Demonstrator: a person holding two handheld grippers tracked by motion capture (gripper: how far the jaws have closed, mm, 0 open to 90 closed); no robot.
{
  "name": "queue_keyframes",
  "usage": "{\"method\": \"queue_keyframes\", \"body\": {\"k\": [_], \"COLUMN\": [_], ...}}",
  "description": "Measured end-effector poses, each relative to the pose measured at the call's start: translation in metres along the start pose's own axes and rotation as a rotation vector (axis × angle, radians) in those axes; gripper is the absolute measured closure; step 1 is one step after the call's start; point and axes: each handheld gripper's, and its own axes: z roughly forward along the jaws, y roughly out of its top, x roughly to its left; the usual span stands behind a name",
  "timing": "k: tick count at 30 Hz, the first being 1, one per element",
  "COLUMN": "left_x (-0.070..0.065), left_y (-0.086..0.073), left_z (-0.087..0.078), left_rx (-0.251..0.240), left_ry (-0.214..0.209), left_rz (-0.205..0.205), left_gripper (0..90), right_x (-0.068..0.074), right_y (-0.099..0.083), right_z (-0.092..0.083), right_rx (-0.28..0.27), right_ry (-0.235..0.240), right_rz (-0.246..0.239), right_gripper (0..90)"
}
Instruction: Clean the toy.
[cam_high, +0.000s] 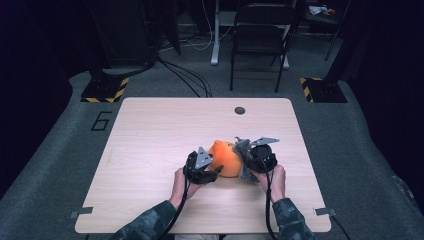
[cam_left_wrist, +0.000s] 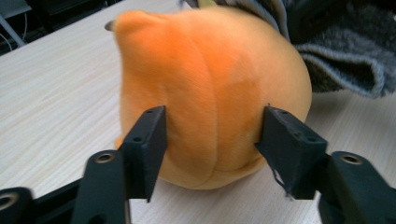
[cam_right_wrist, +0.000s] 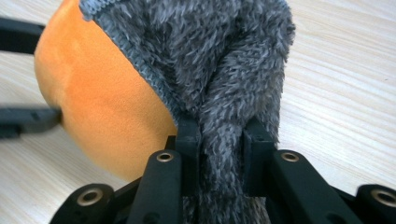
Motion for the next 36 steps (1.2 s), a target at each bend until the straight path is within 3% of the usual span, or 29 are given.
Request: {"method": "queue_keyframes", "body": {"k": [2,4,5,6,8,11,13,16,20,21,23,25,26,28,30,36], "left_x": [-0.001,-0.002,-0.001,-0.001,0.001,0.003,0.005,0.002,-0.002,-0.004,-0.006,-0.005,-0.005,-0.004,-0.004,-0.002], "left_y": [0.000,-0.002,-0.003,-0.004,-0.004,-0.001,0.001,0.006,0.008,0.009,0.009,0.007,0.006,0.005,0.005,0.004], "left_z": [0.002,0.004,0.005,0.005,0.004,0.000,-0.004,-0.008,-0.010,-0.010,-0.009,-0.007,-0.005,-0.003,-0.003,-0.002], "left_rx": [0.000,-0.009,-0.011,-0.019,-0.030,-0.042,-0.051,-0.059,-0.056,-0.055,-0.051,-0.041,-0.032,-0.028,-0.023,-0.022], "left_ry": [0.011,0.021,0.021,0.021,0.015,0.000,-0.023,-0.065,-0.093,-0.094,-0.095,-0.096,-0.098,-0.097,-0.099,-0.108], "left_rz": [0.015,0.024,0.019,0.012,-0.003,-0.033,-0.077,-0.136,-0.139,-0.129,-0.117,-0.119,-0.112,-0.090,-0.080,-0.088], "left_gripper": [39.2,53.9,59.5,59.5,70.8,73.9,74.3,74.3,74.2,74.1,73.8,73.5,73.3,72.4,72.2,71.7], "right_x": [0.000,0.002,0.002,0.002,0.000,0.002,0.005,0.017,0.036,0.045,0.051,0.050,0.050,0.048,0.046,0.030], "right_y": [0.000,0.000,0.000,0.000,0.002,0.007,0.012,0.021,0.026,0.027,0.026,0.024,0.022,0.019,0.019,0.014], "right_z": [0.000,0.001,0.000,0.000,-0.002,-0.011,-0.019,-0.032,-0.037,-0.036,-0.029,-0.025,-0.021,-0.014,-0.014,-0.010], "right_rx": [-0.003,-0.007,-0.007,-0.007,-0.010,-0.029,-0.050,-0.085,-0.108,-0.108,-0.090,-0.089,-0.084,-0.065,-0.060,-0.030], "right_ry": [0.001,-0.005,-0.005,-0.005,-0.005,-0.009,-0.001,0.013,0.029,0.035,0.032,0.035,0.036,-0.002,0.002,-0.027], "right_rz": [-0.013,-0.015,-0.015,-0.015,-0.015,-0.011,-0.007,-0.052,-0.093,-0.131,-0.137,-0.144,-0.126,-0.138,-0.130,-0.105], "right_gripper": [72.9,72.9,72.9,72.9,72.9,72.9,72.9,72.9,72.7,72.5,72.4,72.4,72.5,72.8,72.9,72.9]}}
